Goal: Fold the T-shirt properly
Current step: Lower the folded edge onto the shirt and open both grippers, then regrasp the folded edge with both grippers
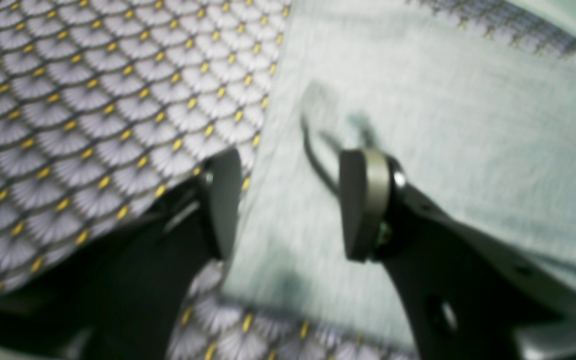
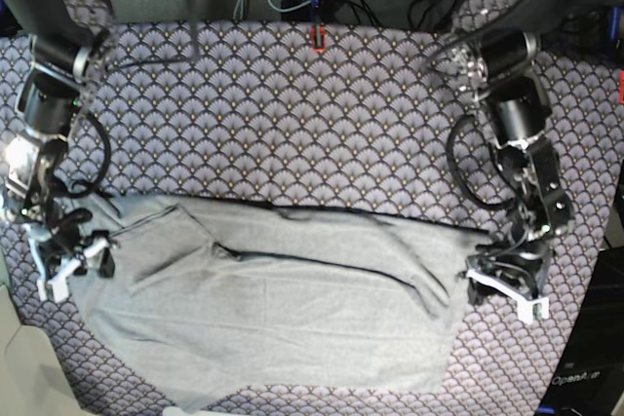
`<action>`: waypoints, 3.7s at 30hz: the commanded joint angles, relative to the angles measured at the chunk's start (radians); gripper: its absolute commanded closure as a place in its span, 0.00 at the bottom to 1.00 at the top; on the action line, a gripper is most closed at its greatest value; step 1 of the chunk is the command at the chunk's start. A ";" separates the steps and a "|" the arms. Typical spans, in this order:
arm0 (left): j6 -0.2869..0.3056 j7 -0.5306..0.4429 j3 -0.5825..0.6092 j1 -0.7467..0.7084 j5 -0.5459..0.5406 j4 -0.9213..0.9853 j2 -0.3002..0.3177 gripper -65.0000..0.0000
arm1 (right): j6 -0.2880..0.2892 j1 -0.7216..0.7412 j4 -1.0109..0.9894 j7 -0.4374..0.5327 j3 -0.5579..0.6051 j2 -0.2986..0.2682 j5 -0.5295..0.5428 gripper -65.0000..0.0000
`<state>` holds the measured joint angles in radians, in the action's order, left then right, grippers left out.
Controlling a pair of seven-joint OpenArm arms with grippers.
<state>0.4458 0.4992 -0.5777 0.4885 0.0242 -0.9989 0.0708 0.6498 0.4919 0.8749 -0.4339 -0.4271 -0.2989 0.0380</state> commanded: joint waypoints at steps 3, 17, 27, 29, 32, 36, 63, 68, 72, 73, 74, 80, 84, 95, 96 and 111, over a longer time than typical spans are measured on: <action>0.008 0.043 0.000 -0.057 -0.025 -0.148 0.004 0.52 | 0.005 -0.080 0.120 0.028 -0.043 -0.016 0.020 0.47; 0.008 0.042 0.005 -0.251 -0.185 -0.188 0.011 0.52 | 0.006 -0.353 0.458 0.027 -0.086 0.089 0.036 0.47; 0.000 -0.035 0.032 -0.215 -0.180 -0.079 0.014 0.52 | 0.006 -0.286 0.287 0.030 -0.106 0.031 0.040 0.47; 0.000 -0.037 0.031 -0.212 -0.180 -0.079 0.019 0.52 | 0.006 -0.286 0.284 0.030 -0.108 0.016 0.040 0.47; -0.003 -0.069 0.034 -0.193 -0.180 -0.077 0.034 0.52 | 0.006 -0.289 0.289 0.030 -0.108 0.011 0.040 0.47; -0.003 -0.076 0.034 -0.189 -0.180 -0.058 0.039 0.52 | 0.006 -0.292 0.284 0.030 -0.108 0.007 0.033 0.47; -0.005 -0.199 0.029 -0.053 -0.185 0.279 0.054 0.53 | 0.006 -0.321 0.283 0.031 -0.106 0.005 0.033 0.47; -0.005 -0.201 0.029 -0.049 -0.188 0.282 0.051 0.53 | 0.006 -0.339 0.283 0.031 -0.106 -0.012 0.032 0.47; -0.003 -0.201 0.028 -0.043 -0.188 0.277 0.042 0.73 | 0.006 -0.345 0.283 0.031 -0.106 -0.016 0.033 0.47; -0.003 -0.201 0.028 -0.040 -0.188 0.283 0.042 0.81 | 0.006 -0.345 0.283 0.031 -0.106 -0.016 0.033 0.47; -0.003 -0.201 0.028 -0.038 -0.188 0.283 0.040 0.89 | 0.006 -0.347 0.283 0.031 -0.106 -0.016 0.033 0.47; -0.005 -0.187 0.026 -0.038 -0.188 0.272 0.040 1.00 | 0.006 -0.347 0.283 0.031 -0.106 -0.016 0.033 0.47; -0.005 -0.169 0.026 -0.043 -0.188 0.271 0.044 1.00 | 0.006 -0.352 0.284 0.073 -0.108 -0.016 0.033 0.47; -0.005 -0.139 0.026 -0.044 -0.188 0.269 0.060 1.00 | 0.006 -0.370 0.283 0.085 -0.108 -0.012 0.033 0.47; -0.005 -0.139 0.026 -0.044 -0.188 0.269 0.063 1.00 | 0.006 -0.370 0.283 0.085 -0.108 -0.012 0.033 0.47; -0.005 -0.139 0.026 -0.044 -0.188 0.269 0.071 1.00 | 0.006 -0.284 0.053 0.142 -0.105 -0.058 0.033 0.52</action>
<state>0.4393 0.3702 -0.5507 0.4187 -0.1585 -0.7136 0.1299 0.6537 0.1989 0.9173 -0.2977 -0.5293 -0.3386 0.0650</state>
